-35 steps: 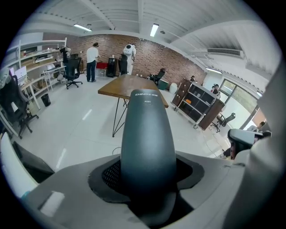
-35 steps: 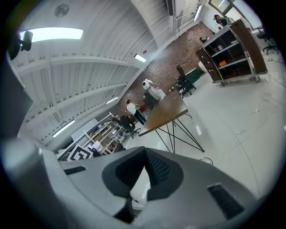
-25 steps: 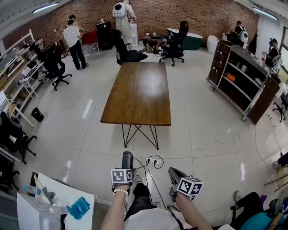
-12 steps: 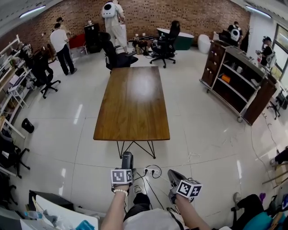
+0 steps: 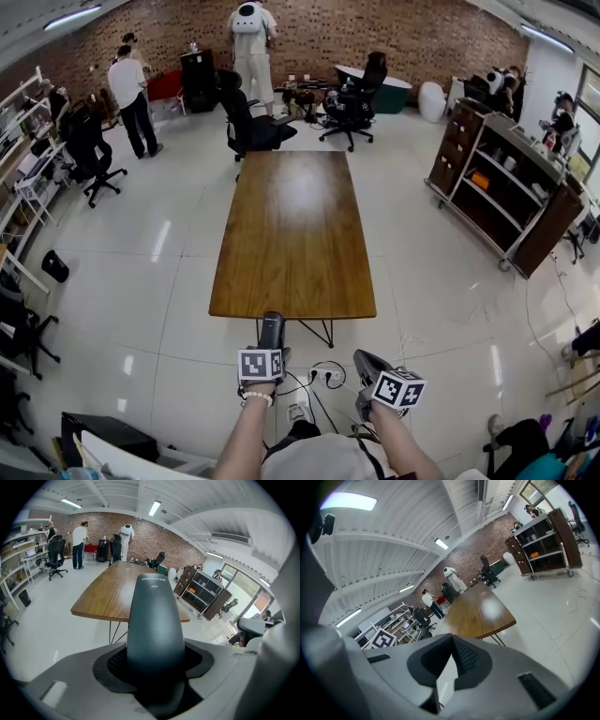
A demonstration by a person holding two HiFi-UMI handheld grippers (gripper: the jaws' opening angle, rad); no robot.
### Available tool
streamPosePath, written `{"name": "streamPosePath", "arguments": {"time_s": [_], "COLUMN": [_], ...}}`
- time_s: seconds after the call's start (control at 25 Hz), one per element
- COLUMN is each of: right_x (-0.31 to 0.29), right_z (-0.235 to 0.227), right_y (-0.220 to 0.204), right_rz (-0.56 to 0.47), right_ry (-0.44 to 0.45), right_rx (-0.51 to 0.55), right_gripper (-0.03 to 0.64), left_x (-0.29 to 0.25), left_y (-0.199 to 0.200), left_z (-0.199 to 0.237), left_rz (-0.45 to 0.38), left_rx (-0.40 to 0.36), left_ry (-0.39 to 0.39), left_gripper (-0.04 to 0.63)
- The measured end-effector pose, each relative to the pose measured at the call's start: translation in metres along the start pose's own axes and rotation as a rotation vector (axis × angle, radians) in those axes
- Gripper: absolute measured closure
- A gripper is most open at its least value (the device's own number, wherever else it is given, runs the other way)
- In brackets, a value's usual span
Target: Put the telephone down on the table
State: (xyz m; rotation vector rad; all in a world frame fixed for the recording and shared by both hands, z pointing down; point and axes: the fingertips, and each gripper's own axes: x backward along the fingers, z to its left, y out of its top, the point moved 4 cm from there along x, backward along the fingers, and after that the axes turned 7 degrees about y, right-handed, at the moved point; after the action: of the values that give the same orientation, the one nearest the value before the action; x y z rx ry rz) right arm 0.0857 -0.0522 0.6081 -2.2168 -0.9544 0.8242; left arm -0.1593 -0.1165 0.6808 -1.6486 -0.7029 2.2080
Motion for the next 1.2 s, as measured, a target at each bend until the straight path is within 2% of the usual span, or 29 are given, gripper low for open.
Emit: {"name": "streamPosePath", "arguments": {"time_s": [0.36,0.6,0.88,1.2], "right_x": [-0.025,-0.032,-0.057,-0.099], "right_z": [0.007,0.001,-0.009,-0.034], "right_y": [0.012,0.018,0.042,0.074], "right_rz": [-0.005,-0.015,0.004,0.054], "right_ry": [-0.029,-0.034,0.010,0.081], "right_rx": [0.019,0.012,0.030,0.032], "right_gripper": [0.614,0.614,0.614,0.614], "left_x": [-0.016,-0.030,-0.047,-0.077], "left_y": [0.033,0.048,0.082,0.121], "left_z": [0.024,0.019,0.012,0.015], "left_rz": [-0.007,-0.005,-0.020,-0.015], "left_rx": [-0.007,-0.009,-0.006,0.033], "left_ry": [-0.023,-0.041,-0.018,0.035], "left_gripper": [0.321,0.321,0.321,0.321]}}
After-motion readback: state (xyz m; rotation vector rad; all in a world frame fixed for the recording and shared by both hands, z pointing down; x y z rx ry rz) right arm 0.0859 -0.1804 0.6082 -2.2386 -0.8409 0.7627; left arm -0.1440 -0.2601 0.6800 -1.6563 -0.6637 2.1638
